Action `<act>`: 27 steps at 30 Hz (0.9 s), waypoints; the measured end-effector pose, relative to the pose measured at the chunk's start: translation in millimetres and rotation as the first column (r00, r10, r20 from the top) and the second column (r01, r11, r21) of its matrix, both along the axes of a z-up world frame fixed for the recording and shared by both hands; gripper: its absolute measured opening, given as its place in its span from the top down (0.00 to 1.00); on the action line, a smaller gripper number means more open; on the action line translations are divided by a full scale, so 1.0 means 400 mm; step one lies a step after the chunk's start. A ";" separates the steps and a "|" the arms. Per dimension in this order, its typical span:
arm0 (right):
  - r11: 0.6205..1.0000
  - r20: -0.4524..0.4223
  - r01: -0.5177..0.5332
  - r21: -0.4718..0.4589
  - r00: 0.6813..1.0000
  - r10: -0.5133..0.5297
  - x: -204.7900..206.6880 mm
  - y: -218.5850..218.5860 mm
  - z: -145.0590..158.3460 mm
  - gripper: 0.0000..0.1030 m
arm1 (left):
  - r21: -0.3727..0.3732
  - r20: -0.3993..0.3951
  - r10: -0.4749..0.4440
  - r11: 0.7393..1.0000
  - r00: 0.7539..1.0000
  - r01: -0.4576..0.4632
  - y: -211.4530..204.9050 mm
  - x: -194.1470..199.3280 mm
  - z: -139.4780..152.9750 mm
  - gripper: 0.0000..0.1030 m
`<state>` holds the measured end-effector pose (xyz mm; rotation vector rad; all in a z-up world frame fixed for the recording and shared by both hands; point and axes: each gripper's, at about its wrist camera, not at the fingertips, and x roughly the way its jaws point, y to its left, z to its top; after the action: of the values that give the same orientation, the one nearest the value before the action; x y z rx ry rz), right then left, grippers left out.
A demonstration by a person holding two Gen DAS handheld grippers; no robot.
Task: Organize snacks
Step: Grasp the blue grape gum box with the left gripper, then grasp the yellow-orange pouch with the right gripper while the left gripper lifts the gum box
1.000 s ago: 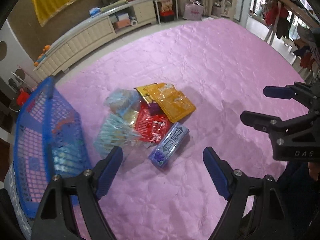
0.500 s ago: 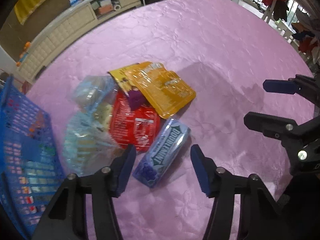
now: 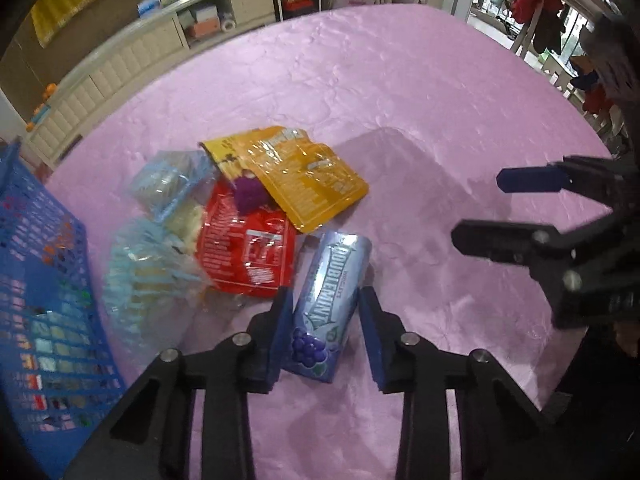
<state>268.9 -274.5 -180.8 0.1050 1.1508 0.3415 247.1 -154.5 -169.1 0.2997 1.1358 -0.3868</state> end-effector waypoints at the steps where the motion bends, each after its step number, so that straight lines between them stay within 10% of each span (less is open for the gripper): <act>1: 1.000 -0.002 -0.001 0.000 1.000 0.001 0.002 0.002 0.002 0.17 | -0.003 0.014 0.011 1.000 1.000 -0.011 0.007 -0.012 0.012 0.69; 9: 1.000 -0.002 -0.023 0.013 1.000 0.023 0.075 0.039 0.033 0.17 | -0.036 0.171 0.163 0.987 0.972 -0.160 0.084 -0.019 0.126 0.69; 27: 0.984 -0.097 -0.164 -0.068 0.983 0.157 0.216 0.236 -0.039 0.19 | -0.034 0.144 0.273 0.962 0.951 -0.271 0.142 0.021 0.111 0.69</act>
<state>355.4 -180.2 -196.6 -0.0396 1.2646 0.4394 255.4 -97.6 -124.6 0.1537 1.0115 -0.1260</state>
